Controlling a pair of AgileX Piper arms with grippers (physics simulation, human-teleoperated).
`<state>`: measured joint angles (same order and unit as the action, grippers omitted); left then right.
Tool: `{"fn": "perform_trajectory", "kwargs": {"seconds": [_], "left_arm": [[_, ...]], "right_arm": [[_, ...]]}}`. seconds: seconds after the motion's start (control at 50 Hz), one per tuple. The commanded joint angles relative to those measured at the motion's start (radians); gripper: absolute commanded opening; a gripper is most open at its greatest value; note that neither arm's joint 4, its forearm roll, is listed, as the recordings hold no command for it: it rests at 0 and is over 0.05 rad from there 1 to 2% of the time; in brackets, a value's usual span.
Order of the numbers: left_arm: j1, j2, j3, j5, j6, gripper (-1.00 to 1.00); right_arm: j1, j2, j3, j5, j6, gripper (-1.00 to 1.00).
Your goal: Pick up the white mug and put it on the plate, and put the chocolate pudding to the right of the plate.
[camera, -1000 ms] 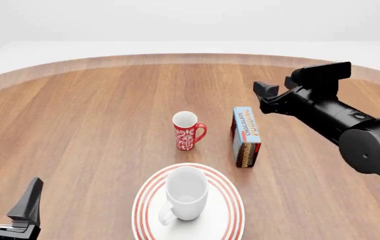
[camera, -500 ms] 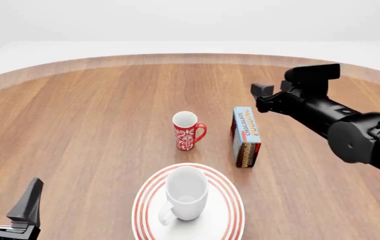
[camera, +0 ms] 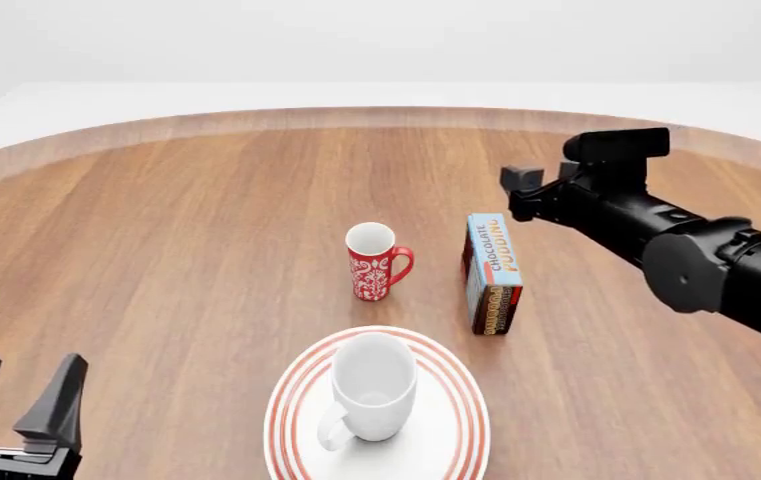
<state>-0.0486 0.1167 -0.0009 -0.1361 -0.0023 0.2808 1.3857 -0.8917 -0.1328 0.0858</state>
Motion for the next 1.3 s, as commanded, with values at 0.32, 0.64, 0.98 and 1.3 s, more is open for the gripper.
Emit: {"fn": "perform_trajectory", "kwargs": {"seconds": [0.32,0.64,0.98,1.3], "left_arm": [[0.002,-0.016,0.0,0.016,-0.009,1.0],[0.003,-0.017,0.0,0.018,-0.014,1.0],[0.001,-0.027,0.0,0.026,-0.015,1.0],[0.002,-0.009,0.0,0.009,-0.02,1.0]], "right_arm": [[-0.012,0.05,-0.011,-0.016,0.011,1.0],[-0.014,0.089,-0.015,-0.027,0.015,1.0],[-0.017,0.119,-0.014,-0.04,0.016,1.0],[-0.016,0.153,-0.028,-0.042,0.02,1.0]]}}
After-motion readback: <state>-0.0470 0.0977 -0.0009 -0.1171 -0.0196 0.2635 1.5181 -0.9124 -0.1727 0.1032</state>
